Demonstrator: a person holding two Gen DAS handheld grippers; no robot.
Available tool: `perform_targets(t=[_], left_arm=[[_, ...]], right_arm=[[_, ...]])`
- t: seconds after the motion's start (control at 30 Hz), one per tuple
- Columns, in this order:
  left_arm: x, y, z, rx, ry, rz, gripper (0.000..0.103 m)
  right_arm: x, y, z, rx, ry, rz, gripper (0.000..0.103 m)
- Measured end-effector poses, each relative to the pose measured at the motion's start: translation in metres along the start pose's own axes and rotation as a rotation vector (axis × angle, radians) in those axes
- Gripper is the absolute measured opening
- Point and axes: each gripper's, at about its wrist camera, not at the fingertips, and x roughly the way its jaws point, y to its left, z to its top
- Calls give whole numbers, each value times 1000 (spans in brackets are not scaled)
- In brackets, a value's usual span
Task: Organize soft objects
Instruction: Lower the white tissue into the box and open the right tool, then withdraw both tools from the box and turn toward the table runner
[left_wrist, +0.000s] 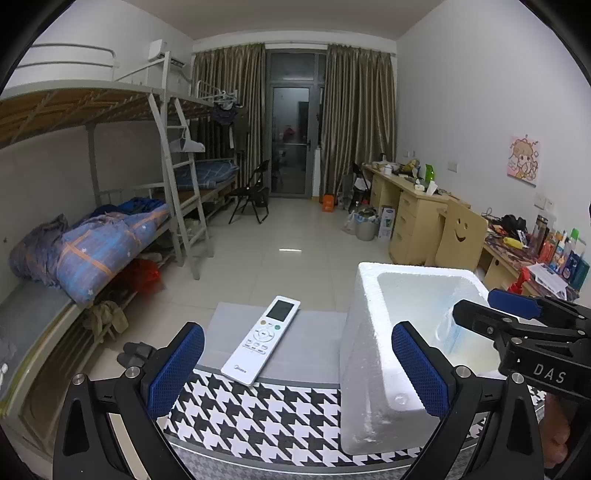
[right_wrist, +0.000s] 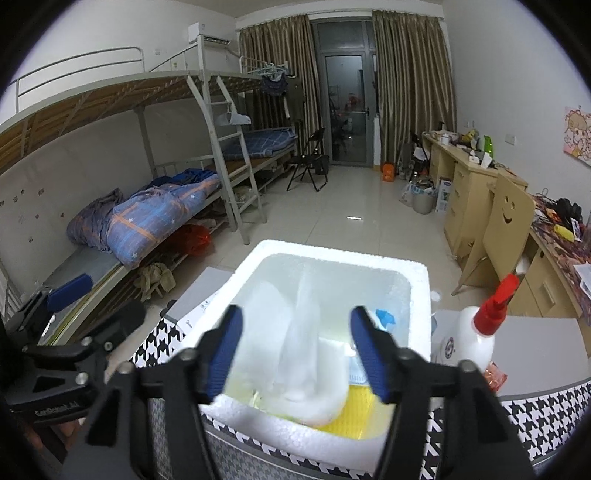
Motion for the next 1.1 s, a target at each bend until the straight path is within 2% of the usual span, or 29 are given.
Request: perform_targets(t=[0.17, 0.4, 0.5, 0.63, 1.1], left_arm=[[-1, 2, -2, -3, 6, -2, 102], [-24, -5, -5, 14, -20, -16, 102], [-38, -9, -9, 22, -30, -25, 102], [-50, -14, -10, 36, -40, -31, 102], [-91, -30, -21, 68, -67, -63, 102]], right_arm=[[-6, 0, 0, 1, -2, -8, 67], [-30, 0, -1, 9, -33, -20, 67], [-42, -2, -3, 18, -49, -19, 73], [-64, -1, -7, 31, -92, -16, 90], [-109, 0, -23, 19, -140, -30, 92]])
